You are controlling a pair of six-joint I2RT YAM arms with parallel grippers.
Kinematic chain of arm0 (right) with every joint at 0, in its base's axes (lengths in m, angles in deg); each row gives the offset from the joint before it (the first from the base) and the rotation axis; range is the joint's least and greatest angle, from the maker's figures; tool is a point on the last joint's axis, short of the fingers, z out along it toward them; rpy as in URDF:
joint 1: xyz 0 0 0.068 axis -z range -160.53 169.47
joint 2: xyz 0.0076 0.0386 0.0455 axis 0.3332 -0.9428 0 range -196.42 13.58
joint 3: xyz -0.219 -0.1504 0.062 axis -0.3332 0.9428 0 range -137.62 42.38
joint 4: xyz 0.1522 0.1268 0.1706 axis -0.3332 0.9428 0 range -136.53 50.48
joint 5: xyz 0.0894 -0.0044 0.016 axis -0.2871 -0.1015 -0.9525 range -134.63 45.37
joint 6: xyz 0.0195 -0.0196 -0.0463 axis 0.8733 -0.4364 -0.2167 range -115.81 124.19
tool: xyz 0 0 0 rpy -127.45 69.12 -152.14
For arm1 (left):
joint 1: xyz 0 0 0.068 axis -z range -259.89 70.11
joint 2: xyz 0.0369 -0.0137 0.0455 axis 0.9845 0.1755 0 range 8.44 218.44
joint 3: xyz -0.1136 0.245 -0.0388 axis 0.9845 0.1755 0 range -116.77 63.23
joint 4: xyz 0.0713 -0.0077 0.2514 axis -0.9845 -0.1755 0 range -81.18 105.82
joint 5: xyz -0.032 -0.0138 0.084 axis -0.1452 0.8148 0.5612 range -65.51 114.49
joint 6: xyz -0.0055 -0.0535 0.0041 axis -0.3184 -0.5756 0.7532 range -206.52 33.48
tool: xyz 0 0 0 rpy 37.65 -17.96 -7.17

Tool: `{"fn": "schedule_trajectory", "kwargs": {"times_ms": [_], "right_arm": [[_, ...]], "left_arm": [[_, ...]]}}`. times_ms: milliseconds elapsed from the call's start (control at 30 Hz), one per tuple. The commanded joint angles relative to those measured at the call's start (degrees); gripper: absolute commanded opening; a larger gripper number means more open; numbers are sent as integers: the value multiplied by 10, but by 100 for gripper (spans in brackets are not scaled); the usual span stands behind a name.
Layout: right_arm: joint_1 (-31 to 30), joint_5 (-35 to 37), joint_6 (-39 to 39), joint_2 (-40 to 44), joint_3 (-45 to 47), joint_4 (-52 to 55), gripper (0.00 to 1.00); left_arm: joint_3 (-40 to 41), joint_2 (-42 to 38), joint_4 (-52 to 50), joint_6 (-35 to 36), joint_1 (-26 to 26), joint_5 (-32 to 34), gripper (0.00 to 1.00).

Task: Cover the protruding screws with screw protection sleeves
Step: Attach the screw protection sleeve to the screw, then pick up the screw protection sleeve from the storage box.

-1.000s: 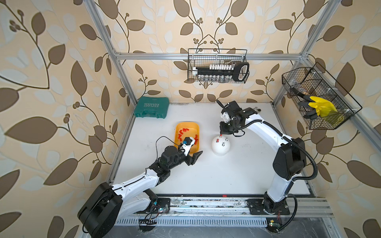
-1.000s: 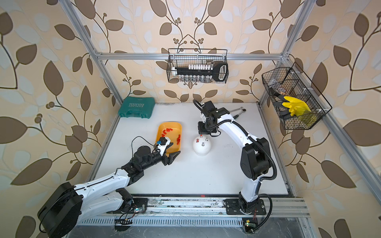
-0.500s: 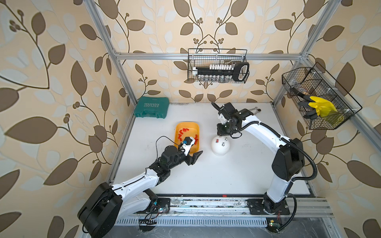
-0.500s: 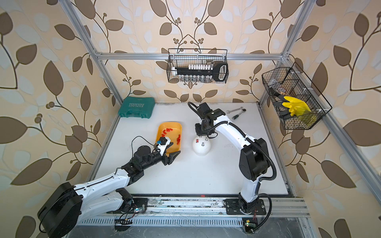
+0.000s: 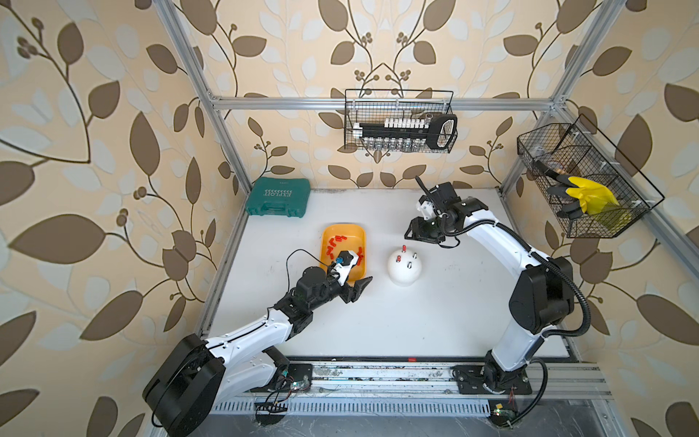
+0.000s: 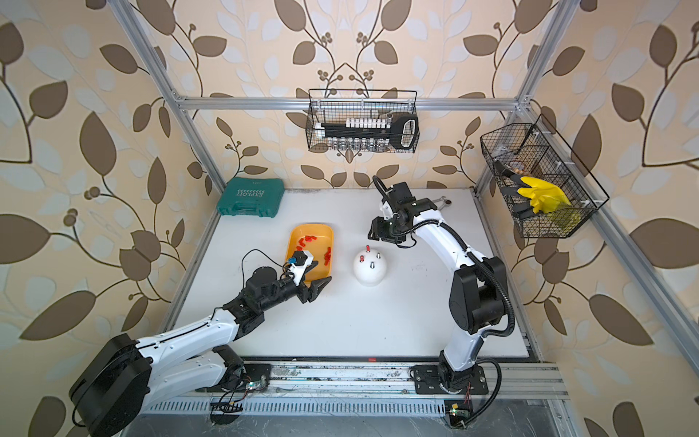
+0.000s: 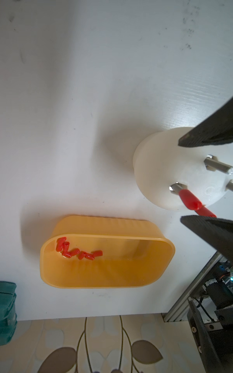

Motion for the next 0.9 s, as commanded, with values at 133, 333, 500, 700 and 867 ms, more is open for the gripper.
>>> {"fn": "schedule_trajectory", "kwargs": {"times_ms": [133,333,500,700,867], "right_arm": [[15,-71,2,6,63,-59,56],[24,-69,-1,10,91,-77,56],[25,-64,5,45,47,-74,57],[24,32,22,135,73,-165,59],[26,46,52,186,160,-277,59]], "left_arm": [[-23,11,12,6,6,-11,74],[-31,4,-11,16,6,21,76],[-93,-3,-66,-74,-2,143,99],[-360,144,-404,-234,-139,102,92],[-520,292,-615,-217,-146,145,70]]}}
